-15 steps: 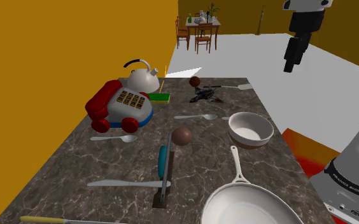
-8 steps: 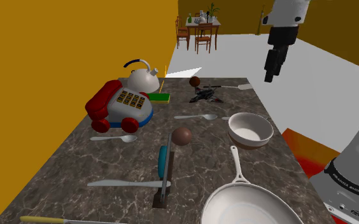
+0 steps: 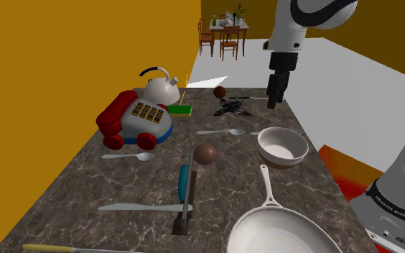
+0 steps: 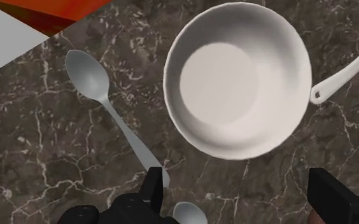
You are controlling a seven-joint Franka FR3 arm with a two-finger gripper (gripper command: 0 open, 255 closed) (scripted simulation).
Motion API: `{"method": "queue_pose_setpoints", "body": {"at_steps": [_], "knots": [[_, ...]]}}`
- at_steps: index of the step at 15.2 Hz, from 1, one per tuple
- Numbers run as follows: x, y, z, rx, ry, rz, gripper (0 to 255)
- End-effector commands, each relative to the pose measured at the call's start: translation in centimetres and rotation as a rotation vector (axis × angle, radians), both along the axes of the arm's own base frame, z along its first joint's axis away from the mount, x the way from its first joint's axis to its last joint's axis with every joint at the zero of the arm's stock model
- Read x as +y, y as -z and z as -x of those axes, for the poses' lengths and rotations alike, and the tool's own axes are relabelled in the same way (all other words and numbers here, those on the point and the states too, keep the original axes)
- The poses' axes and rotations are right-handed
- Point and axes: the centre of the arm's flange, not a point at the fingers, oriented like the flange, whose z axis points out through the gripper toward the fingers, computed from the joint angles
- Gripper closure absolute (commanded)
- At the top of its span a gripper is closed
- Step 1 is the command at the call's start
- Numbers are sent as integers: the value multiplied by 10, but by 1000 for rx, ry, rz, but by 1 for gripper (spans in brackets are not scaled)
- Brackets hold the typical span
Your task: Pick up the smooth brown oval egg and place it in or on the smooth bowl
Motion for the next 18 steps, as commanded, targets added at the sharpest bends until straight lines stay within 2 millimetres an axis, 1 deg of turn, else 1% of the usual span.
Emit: {"method": "queue_pose_setpoints", "body": {"at_steps": [1,6,11,17,18], "knots": [[16,14,-15,6,-23,-35,0],[57,47,-48,21,-82,-119,0],[103,77,-79,36,-140,-202,0],[163,107,-111,55,-210,-303,0],[165,109,-112,55,-213,-307,0]]}}
